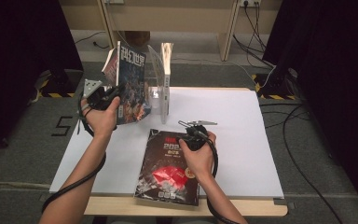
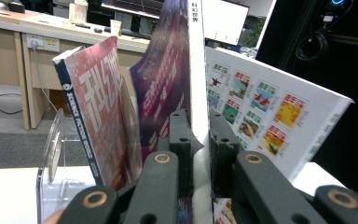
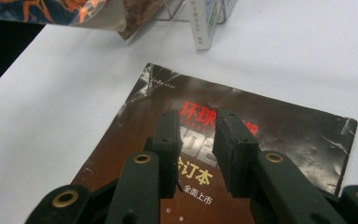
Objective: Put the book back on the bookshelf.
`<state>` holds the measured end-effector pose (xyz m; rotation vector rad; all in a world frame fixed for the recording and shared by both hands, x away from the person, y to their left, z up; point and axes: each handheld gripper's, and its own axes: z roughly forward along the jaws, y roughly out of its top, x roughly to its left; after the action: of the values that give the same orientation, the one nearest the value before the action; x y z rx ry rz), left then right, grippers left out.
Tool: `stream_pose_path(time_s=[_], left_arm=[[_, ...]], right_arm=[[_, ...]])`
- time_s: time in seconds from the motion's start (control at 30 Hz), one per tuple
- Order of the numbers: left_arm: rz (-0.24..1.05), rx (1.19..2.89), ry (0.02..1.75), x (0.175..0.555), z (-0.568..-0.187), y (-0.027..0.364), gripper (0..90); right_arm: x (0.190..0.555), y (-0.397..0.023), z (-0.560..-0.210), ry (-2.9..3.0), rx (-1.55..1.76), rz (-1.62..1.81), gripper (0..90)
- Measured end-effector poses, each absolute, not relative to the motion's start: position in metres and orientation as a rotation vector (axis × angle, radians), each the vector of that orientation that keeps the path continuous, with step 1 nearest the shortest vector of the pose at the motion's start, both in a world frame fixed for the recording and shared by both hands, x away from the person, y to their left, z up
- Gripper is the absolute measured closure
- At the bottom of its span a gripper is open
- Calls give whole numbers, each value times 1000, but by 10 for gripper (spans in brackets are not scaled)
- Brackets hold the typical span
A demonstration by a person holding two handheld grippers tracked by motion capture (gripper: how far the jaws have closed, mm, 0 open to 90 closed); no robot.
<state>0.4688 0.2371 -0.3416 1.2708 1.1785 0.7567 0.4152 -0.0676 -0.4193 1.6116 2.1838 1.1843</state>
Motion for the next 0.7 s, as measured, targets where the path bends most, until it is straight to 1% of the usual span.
stream_pose_path(time_s=[0.13,0.3,0.53,0.7], left_arm=[[781,1277,1185,478,-342,234,823],[798,1284,1175,479,-341,233,823],[825,1248,1174,485,-336,238,823],[868,1232,1180,492,-337,238,822]], right_arm=[[415,-71,-421,2181,1619,1184,706],[415,-74,-423,2173,1638,1184,707],[415,-74,-425,2177,1637,1184,706],[414,-74,-427,2177,1633,1183,706]])
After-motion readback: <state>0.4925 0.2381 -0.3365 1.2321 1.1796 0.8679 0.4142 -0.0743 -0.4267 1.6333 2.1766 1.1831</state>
